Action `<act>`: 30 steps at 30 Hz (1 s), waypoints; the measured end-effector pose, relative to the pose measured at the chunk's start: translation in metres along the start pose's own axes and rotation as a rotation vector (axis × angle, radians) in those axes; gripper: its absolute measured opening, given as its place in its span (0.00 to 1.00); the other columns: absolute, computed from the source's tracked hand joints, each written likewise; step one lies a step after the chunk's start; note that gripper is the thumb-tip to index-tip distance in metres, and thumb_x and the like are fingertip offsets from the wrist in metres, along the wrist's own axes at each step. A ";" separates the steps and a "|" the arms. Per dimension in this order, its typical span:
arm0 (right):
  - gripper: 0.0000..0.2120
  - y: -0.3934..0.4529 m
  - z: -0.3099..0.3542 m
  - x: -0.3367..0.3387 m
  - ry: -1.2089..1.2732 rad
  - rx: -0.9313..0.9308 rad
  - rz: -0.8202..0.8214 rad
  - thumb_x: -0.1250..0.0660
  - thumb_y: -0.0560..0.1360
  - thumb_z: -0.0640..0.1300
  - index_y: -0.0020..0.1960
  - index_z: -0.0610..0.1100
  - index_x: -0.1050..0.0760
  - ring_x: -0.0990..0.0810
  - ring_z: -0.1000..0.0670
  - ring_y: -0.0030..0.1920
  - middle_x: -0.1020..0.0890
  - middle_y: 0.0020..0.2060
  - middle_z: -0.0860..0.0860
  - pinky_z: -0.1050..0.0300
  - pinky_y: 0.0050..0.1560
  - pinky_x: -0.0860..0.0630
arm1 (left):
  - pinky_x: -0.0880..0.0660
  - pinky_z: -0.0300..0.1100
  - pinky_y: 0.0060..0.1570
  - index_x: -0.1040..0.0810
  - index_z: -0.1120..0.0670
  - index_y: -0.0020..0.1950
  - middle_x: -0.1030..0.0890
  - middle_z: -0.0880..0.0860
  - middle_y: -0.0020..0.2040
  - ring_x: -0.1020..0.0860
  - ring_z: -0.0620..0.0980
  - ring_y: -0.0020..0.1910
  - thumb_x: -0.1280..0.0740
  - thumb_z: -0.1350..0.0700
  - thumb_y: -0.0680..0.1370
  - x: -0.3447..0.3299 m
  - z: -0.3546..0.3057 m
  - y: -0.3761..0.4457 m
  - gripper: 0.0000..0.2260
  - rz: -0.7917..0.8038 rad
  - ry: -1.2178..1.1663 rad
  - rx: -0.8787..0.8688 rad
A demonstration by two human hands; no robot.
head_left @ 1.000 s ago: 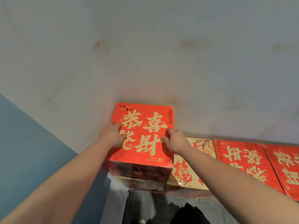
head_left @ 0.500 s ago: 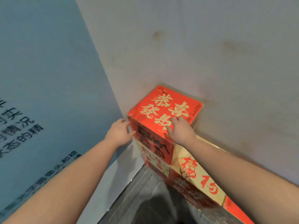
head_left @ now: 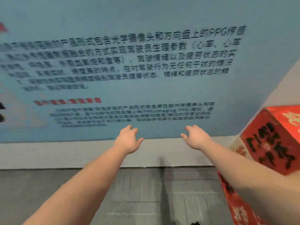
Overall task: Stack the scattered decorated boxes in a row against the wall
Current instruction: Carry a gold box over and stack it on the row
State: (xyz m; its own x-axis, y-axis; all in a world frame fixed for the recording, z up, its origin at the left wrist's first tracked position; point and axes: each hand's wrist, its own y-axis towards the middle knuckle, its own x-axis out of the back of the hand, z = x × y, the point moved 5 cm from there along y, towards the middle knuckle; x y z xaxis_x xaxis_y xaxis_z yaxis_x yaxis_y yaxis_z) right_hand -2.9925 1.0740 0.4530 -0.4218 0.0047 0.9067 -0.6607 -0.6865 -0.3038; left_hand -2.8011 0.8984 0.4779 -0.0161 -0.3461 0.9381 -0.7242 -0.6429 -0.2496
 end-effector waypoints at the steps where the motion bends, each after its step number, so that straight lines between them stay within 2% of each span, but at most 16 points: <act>1: 0.22 -0.002 0.043 -0.018 -0.019 0.052 0.024 0.44 0.81 0.54 0.69 0.42 0.33 0.28 0.39 0.64 0.29 0.63 0.40 0.48 0.62 0.29 | 0.41 0.44 0.69 0.33 0.55 0.72 0.39 0.59 0.75 0.38 0.57 0.72 0.39 0.45 0.79 0.005 0.046 -0.023 0.25 -0.014 -0.004 0.063; 5: 0.22 -0.028 0.232 -0.095 -0.083 0.295 0.107 0.44 0.81 0.54 0.69 0.42 0.33 0.28 0.39 0.64 0.28 0.64 0.40 0.48 0.62 0.29 | 0.43 0.43 0.70 0.33 0.53 0.73 0.38 0.60 0.74 0.39 0.56 0.73 0.38 0.44 0.79 0.012 0.226 -0.130 0.25 -0.065 -0.055 0.314; 8: 0.22 -0.068 0.377 -0.156 -0.139 0.510 0.154 0.43 0.81 0.54 0.70 0.43 0.32 0.29 0.40 0.66 0.28 0.65 0.40 0.50 0.64 0.30 | 0.40 0.45 0.70 0.31 0.53 0.71 0.34 0.59 0.71 0.36 0.57 0.71 0.38 0.44 0.78 0.013 0.345 -0.223 0.24 -0.091 -0.089 0.506; 12: 0.22 -0.134 0.509 -0.227 -0.218 0.695 0.249 0.43 0.80 0.55 0.69 0.44 0.31 0.30 0.40 0.66 0.28 0.65 0.41 0.49 0.64 0.30 | 0.39 0.48 0.71 0.33 0.52 0.73 0.37 0.58 0.73 0.39 0.56 0.72 0.39 0.42 0.78 -0.005 0.453 -0.326 0.26 -0.101 -0.182 0.740; 17: 0.23 -0.198 0.636 -0.307 -0.343 0.922 0.350 0.43 0.80 0.56 0.68 0.43 0.31 0.28 0.40 0.64 0.27 0.63 0.42 0.49 0.63 0.29 | 0.37 0.51 0.69 0.34 0.52 0.73 0.39 0.56 0.74 0.40 0.56 0.73 0.40 0.43 0.79 -0.035 0.554 -0.437 0.25 -0.151 -0.315 0.991; 23: 0.22 -0.270 0.778 -0.414 -0.430 1.145 0.483 0.43 0.80 0.56 0.68 0.43 0.32 0.28 0.39 0.64 0.28 0.62 0.40 0.46 0.62 0.29 | 0.40 0.49 0.71 0.36 0.51 0.74 0.40 0.56 0.75 0.42 0.55 0.74 0.40 0.43 0.79 -0.067 0.657 -0.563 0.26 -0.173 -0.413 1.297; 27: 0.22 -0.333 0.870 -0.476 -0.488 1.274 0.591 0.44 0.80 0.56 0.69 0.44 0.32 0.28 0.40 0.64 0.28 0.64 0.42 0.46 0.62 0.28 | 0.40 0.50 0.71 0.37 0.50 0.75 0.41 0.54 0.76 0.43 0.54 0.74 0.41 0.43 0.79 -0.073 0.714 -0.638 0.26 -0.152 -0.481 1.492; 30: 0.23 -0.382 0.940 -0.514 -0.551 1.388 0.622 0.44 0.80 0.57 0.70 0.45 0.34 0.28 0.40 0.64 0.29 0.65 0.42 0.46 0.62 0.29 | 0.39 0.51 0.70 0.37 0.50 0.75 0.41 0.54 0.76 0.43 0.55 0.75 0.41 0.43 0.79 -0.067 0.762 -0.686 0.25 -0.213 -0.498 1.602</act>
State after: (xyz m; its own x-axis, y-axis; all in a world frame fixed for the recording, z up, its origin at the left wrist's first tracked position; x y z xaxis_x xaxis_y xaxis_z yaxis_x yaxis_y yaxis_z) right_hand -1.9401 0.6503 0.3786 0.0689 -0.5488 0.8331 0.6890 -0.5778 -0.4376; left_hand -1.7782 0.8419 0.4033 0.4120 -0.1332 0.9014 0.6969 -0.5912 -0.4059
